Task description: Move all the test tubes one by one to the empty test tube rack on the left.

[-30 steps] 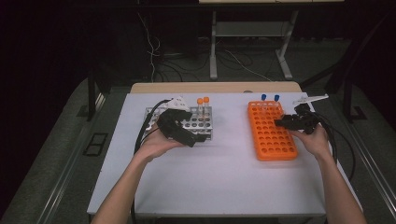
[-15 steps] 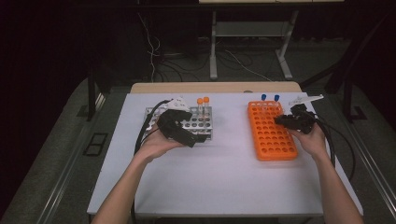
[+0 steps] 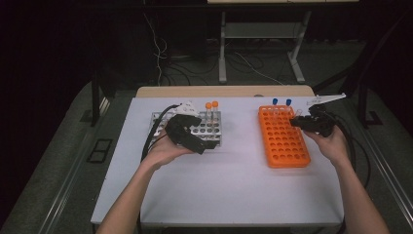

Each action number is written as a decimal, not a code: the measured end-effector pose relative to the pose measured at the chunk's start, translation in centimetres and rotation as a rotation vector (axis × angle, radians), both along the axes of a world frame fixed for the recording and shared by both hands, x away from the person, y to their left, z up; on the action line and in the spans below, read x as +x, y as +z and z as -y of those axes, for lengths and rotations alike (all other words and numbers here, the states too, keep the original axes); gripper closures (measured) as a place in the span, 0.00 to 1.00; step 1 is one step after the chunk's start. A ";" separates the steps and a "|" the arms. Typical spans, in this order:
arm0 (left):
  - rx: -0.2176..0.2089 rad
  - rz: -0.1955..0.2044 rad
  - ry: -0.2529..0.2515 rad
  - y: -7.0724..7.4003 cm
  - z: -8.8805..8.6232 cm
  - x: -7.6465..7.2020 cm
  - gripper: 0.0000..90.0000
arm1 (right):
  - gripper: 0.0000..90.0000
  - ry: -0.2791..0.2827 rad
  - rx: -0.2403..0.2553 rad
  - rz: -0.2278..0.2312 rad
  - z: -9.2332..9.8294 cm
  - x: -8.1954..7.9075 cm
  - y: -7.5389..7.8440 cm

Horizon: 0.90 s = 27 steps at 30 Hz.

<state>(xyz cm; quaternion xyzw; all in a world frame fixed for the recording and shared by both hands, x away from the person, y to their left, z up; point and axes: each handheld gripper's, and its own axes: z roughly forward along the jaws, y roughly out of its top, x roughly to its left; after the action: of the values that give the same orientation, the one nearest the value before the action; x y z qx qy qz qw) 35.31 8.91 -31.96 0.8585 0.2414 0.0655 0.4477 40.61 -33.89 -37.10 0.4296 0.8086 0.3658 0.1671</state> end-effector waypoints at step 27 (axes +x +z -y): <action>0.022 0.005 -0.064 1.0 1.6 -0.6 0.00 | 0.83 0.307 -0.001 -0.048 -5.8 -6.4 4.2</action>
<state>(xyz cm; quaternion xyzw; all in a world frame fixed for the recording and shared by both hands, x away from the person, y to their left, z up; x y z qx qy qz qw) 34.70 7.29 -30.91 0.8706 0.2119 0.0559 0.4405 34.24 -28.07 -32.94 0.3094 0.8688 0.3759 0.0899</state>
